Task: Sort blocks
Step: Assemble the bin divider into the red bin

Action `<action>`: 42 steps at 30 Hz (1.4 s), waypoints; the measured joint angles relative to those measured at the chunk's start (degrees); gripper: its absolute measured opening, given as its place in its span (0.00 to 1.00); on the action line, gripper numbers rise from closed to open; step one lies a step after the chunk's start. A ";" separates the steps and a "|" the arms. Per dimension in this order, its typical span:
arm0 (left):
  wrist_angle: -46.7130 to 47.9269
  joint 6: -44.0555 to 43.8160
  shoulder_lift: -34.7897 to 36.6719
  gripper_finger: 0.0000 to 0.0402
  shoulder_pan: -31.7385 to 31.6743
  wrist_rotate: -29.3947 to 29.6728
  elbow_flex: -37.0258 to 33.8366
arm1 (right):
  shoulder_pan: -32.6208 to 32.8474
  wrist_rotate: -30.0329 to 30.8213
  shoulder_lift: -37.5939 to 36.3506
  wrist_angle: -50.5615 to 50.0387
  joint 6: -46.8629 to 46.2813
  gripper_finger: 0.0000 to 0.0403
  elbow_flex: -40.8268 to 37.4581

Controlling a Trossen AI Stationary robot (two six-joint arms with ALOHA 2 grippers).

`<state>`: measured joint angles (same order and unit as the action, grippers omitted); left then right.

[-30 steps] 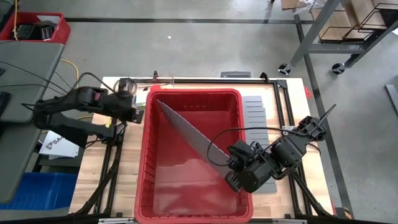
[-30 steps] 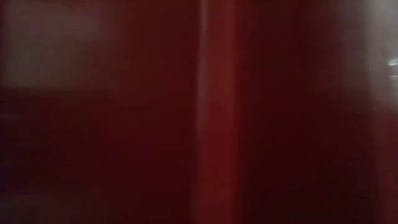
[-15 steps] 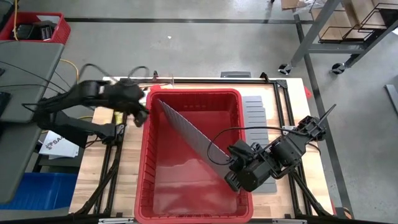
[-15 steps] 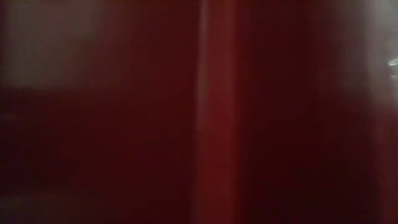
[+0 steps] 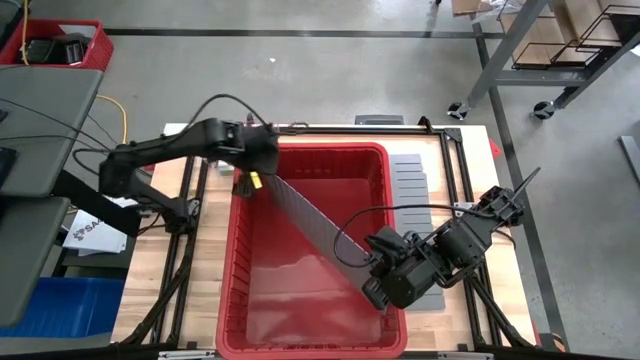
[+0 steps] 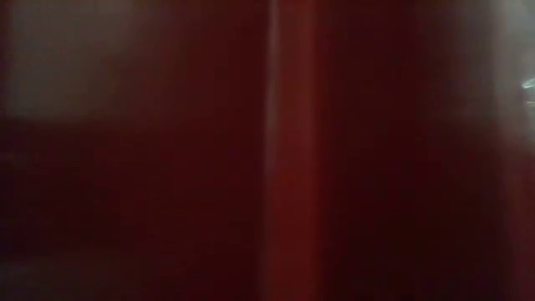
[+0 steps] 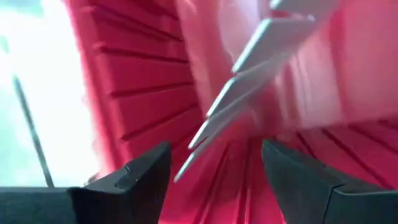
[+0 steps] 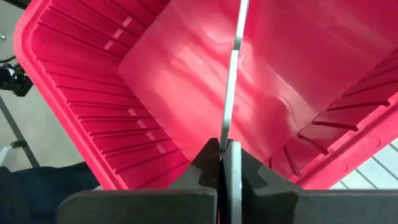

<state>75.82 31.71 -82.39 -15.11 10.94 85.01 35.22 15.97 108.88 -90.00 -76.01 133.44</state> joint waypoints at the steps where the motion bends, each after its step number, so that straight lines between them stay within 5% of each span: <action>1: 0.44 1.58 -0.71 0.61 -0.05 -0.13 0.00 | 0.00 0.01 0.00 0.00 0.27 0.00 0.00; 31: 0.55 10.16 -6.14 0.36 -5.19 -9.01 0.04 | 0.00 0.81 0.00 0.00 1.47 0.00 -0.01; 42: 1.72 10.54 -5.70 0.03 -4.91 -8.97 0.04 | 0.29 0.75 0.00 -0.24 1.70 0.00 -0.02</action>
<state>77.54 42.25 -88.09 -20.01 1.97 85.06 35.51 16.72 108.88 -90.24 -74.31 133.43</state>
